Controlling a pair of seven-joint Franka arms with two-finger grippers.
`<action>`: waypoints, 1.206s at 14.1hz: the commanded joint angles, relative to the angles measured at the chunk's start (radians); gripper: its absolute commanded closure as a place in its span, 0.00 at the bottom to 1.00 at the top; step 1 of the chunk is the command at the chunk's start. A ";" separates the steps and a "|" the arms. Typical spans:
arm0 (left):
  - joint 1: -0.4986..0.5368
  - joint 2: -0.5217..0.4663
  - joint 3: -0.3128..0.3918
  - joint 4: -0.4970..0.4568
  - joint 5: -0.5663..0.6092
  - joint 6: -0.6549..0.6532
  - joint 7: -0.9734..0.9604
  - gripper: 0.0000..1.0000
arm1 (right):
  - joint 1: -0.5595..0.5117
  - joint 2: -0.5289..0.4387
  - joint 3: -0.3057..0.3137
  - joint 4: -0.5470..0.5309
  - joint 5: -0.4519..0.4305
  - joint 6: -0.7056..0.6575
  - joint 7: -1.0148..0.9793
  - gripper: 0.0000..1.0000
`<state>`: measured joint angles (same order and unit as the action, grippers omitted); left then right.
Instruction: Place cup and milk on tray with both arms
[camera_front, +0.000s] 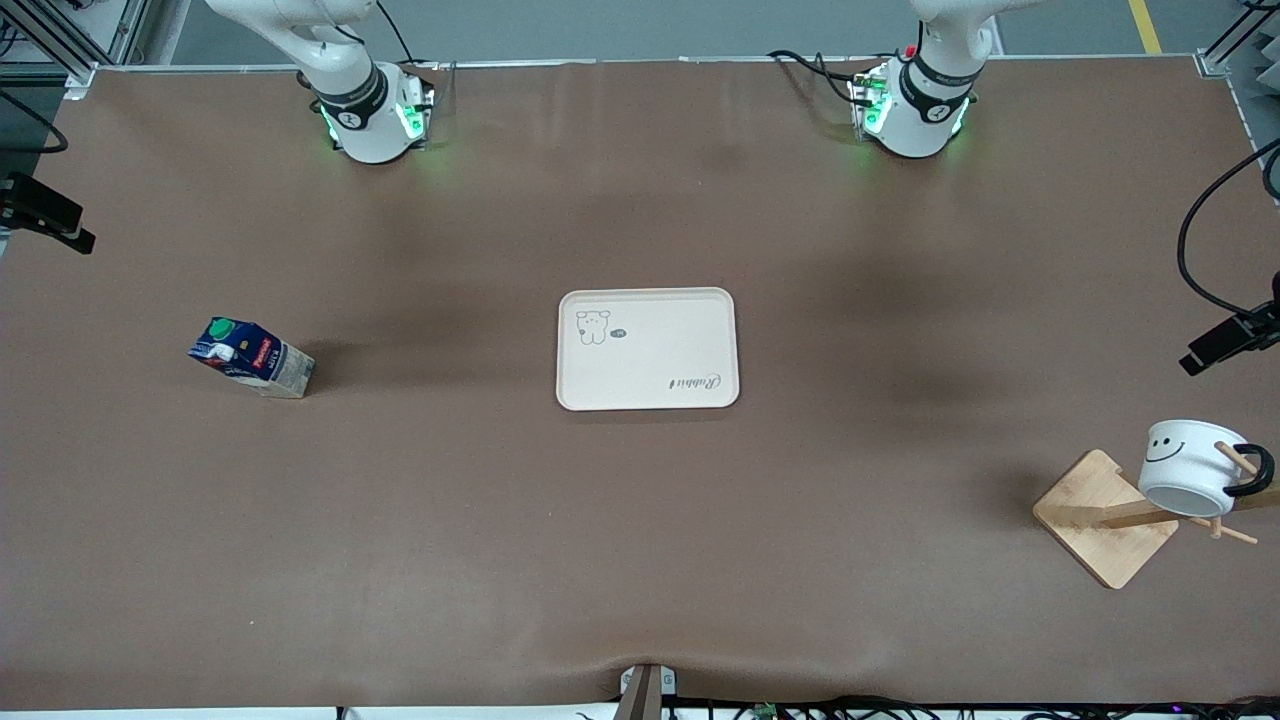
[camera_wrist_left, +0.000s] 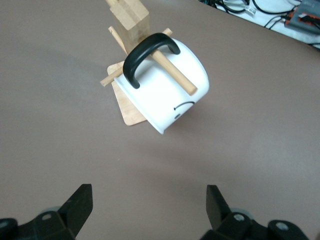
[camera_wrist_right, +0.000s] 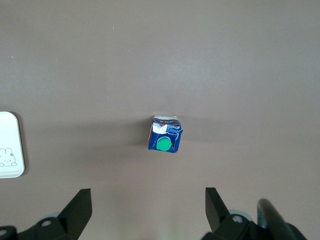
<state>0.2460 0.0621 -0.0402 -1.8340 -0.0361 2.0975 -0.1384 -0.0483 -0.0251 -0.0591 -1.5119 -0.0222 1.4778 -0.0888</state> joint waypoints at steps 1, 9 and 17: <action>0.007 -0.016 -0.004 -0.085 -0.051 0.122 0.013 0.00 | -0.016 -0.004 0.012 -0.002 -0.005 0.004 0.003 0.00; 0.002 0.103 -0.006 -0.117 -0.053 0.366 0.128 0.00 | -0.016 -0.004 0.012 -0.002 -0.005 0.004 0.003 0.00; -0.014 0.162 -0.015 -0.079 -0.041 0.458 0.244 0.18 | -0.016 -0.004 0.012 -0.002 -0.005 0.006 0.003 0.00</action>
<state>0.2320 0.2050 -0.0538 -1.9423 -0.0674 2.5367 0.0588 -0.0484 -0.0250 -0.0591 -1.5119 -0.0222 1.4784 -0.0888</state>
